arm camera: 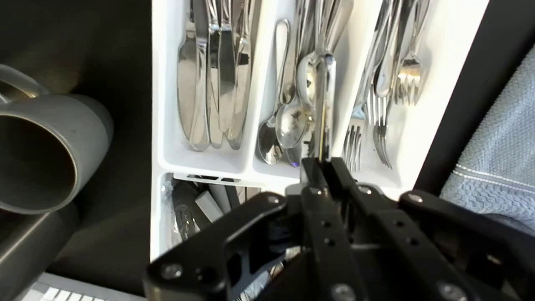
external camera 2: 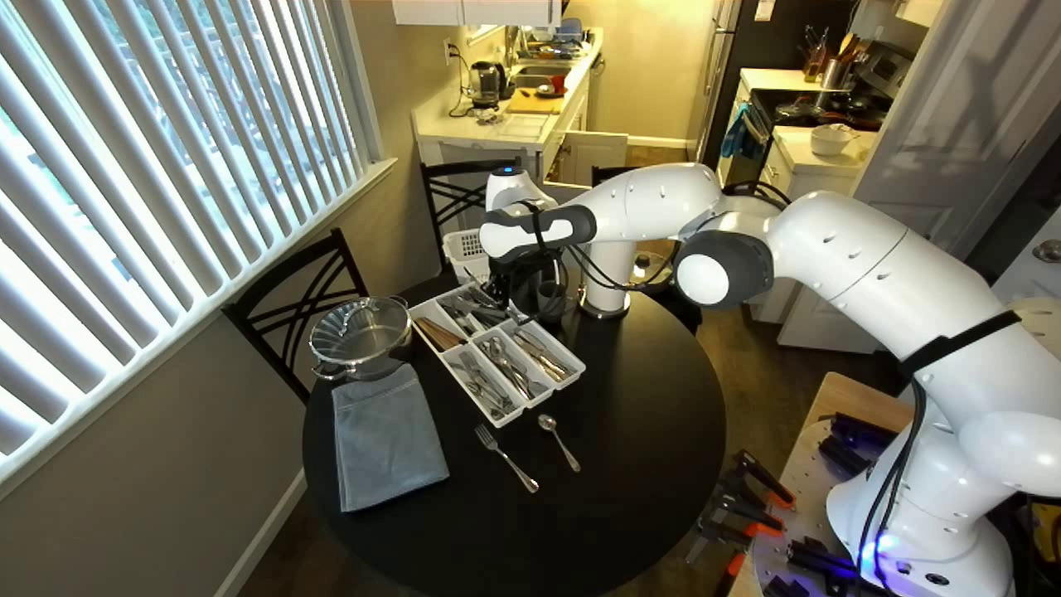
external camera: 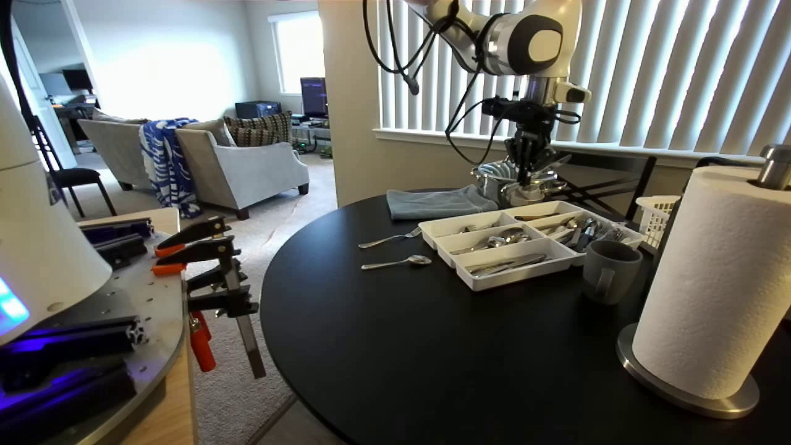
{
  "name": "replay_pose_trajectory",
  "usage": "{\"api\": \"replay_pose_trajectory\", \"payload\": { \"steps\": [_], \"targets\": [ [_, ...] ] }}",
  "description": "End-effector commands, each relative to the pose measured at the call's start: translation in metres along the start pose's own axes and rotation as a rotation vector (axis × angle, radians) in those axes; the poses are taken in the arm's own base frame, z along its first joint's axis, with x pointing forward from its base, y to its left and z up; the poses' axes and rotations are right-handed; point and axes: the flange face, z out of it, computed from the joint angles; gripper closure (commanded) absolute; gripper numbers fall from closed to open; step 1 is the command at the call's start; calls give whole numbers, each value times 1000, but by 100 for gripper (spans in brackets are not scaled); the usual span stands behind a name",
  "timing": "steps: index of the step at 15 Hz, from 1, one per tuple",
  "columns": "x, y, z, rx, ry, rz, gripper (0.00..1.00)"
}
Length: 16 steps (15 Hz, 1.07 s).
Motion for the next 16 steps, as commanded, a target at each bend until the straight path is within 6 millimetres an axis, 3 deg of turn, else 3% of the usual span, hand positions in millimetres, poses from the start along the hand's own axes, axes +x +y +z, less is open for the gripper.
{"api": "replay_pose_trajectory", "payload": {
  "steps": [1,6,9,16],
  "targets": [
    [-17,-20,-4,-6,31,51,98],
    [-45,-41,24,62,49,153,98],
    [-64,-48,32,111,57,161,98],
    [-143,-62,30,73,-203,168,98]
  ]
}}
